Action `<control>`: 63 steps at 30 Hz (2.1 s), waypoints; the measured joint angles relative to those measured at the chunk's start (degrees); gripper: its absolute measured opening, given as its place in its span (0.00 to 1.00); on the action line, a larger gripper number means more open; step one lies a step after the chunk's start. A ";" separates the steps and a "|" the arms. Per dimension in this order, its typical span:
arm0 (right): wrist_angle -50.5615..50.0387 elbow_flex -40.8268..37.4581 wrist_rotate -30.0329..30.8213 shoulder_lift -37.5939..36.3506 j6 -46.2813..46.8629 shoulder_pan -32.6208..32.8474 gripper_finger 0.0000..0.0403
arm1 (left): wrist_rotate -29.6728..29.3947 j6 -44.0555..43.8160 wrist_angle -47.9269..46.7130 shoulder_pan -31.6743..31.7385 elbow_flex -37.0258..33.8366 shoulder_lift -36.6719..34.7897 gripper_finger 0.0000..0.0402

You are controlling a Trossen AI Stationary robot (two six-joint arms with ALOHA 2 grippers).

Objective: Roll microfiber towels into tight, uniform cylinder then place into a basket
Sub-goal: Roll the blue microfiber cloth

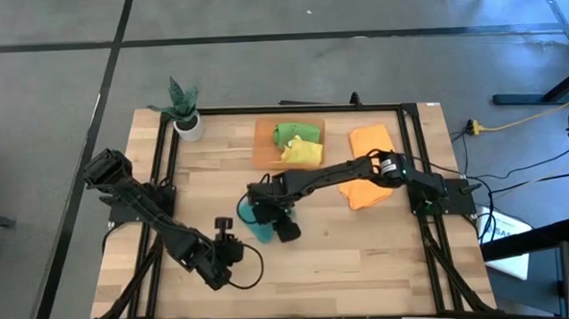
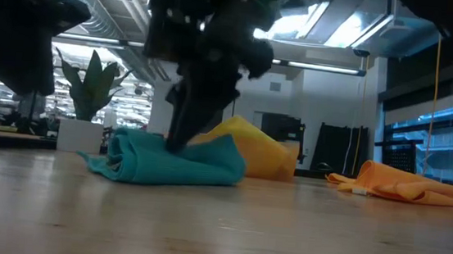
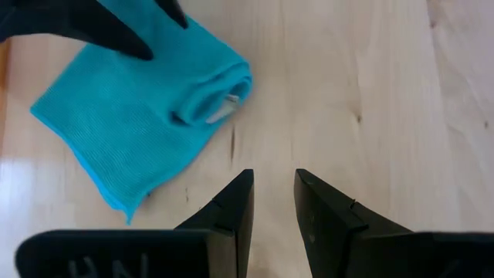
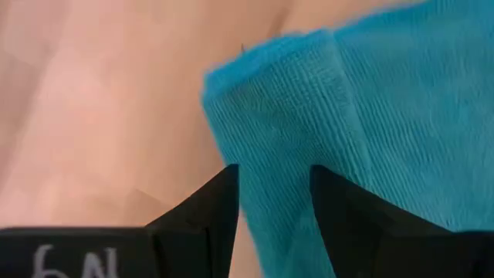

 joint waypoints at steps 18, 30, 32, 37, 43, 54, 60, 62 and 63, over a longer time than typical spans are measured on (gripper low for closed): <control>-2.30 0.31 0.17 0.02 -1.12 -0.92 0.40 | 0.00 -1.59 -0.30 0.08 0.00 0.00 0.21; -1.39 0.41 14.31 0.00 -7.86 3.71 0.40 | 0.00 -1.78 -0.28 0.08 0.00 0.00 0.21; -1.05 0.08 13.73 0.25 -7.92 3.66 0.40 | 0.00 -2.30 -0.28 0.08 0.00 0.00 0.21; 1.74 -3.84 11.45 0.63 -10.10 4.07 0.40 | 0.00 -2.88 -0.28 0.08 0.00 0.00 0.21; 5.31 -6.86 14.12 0.26 -10.45 4.36 0.40 | 0.00 -2.86 -0.28 0.08 0.00 0.00 0.21; 6.82 -7.00 16.04 0.47 -7.27 4.36 0.32 | 0.01 -3.08 -0.23 0.08 0.00 0.00 0.21; 7.51 -6.98 15.84 0.59 -5.99 4.18 0.04 | 0.02 -3.10 -0.04 0.08 0.00 0.00 0.21; 7.08 -6.95 11.78 0.60 -5.76 3.97 0.04 | 0.00 -3.08 -0.04 0.08 0.00 0.00 0.21; 6.10 -6.48 9.00 0.64 -5.34 3.66 0.04 | 0.00 -3.10 -0.04 0.08 0.00 0.00 0.21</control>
